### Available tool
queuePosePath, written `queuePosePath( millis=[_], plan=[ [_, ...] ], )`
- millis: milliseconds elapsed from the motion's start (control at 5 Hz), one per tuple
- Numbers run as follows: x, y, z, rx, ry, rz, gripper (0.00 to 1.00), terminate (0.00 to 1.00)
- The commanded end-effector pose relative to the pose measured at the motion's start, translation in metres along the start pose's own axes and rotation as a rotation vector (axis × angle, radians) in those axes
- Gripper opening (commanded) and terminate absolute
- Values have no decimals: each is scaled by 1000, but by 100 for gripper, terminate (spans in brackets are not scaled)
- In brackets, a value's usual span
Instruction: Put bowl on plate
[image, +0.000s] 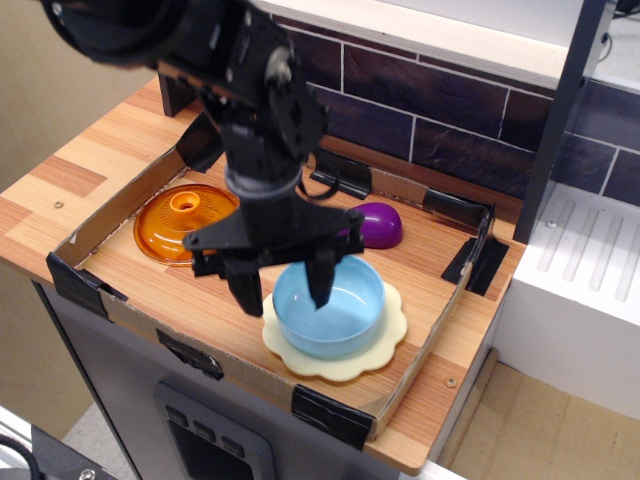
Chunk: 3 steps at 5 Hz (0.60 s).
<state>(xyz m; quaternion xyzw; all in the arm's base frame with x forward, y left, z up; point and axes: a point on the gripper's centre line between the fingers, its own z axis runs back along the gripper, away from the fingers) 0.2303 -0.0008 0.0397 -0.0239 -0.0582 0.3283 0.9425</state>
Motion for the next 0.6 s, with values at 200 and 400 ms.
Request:
queuePosePath(
  millis=[200, 400],
  plan=[
    [28, -3, 63, -31, -82, -61, 100, 0],
    [28, -3, 63, -31, -82, -61, 100, 100]
  ],
)
